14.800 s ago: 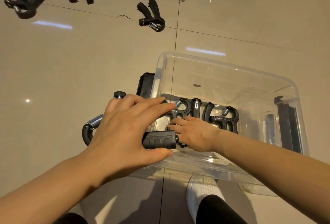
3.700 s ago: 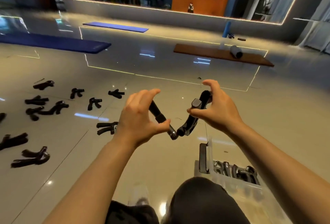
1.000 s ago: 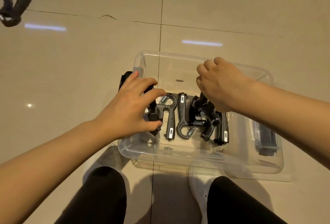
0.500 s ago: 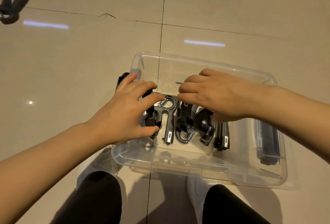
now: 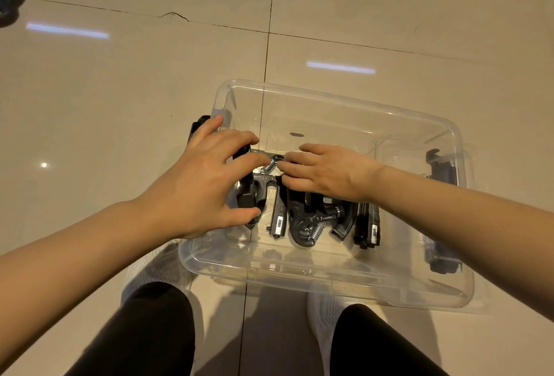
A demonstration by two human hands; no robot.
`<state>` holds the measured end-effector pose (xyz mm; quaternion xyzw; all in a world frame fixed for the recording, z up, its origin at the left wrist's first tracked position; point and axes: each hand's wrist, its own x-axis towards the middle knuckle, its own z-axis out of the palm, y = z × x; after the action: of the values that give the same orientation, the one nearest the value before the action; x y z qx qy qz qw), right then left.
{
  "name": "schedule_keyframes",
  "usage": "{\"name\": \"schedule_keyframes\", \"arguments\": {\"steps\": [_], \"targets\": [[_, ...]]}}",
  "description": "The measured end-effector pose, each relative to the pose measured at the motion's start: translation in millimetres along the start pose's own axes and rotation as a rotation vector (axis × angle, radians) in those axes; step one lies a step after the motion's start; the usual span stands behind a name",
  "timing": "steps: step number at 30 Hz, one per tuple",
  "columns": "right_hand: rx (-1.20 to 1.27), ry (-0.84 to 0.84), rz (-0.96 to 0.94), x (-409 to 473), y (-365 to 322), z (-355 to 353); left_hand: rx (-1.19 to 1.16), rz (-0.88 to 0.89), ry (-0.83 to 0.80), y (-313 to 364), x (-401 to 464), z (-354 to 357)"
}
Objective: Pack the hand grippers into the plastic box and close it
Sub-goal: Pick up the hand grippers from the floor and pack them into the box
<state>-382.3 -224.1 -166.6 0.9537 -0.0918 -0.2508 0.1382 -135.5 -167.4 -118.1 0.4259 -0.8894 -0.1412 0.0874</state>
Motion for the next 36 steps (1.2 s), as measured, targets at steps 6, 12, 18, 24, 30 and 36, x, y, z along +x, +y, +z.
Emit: {"name": "schedule_keyframes", "arguments": {"steps": [6,12,18,24,30,36], "targets": [[-0.092,-0.13,0.064,4,-8,5,0.003,0.002,-0.001,0,0,0],[-0.111,-0.072,0.106,-4,0,18,-0.003,0.011,0.01,0,0,0],[-0.102,-0.04,0.086,-7,-2,22,-0.003,0.003,0.002,1,0,0],[-0.025,-0.055,0.127,-11,-2,20,-0.009,-0.001,-0.002,2,1,-1],[0.481,0.192,0.496,-36,-26,16,-0.053,0.0,0.033,0,0,0],[0.558,0.005,0.558,-27,-41,6,-0.058,0.016,0.028,0,0,1]]}}
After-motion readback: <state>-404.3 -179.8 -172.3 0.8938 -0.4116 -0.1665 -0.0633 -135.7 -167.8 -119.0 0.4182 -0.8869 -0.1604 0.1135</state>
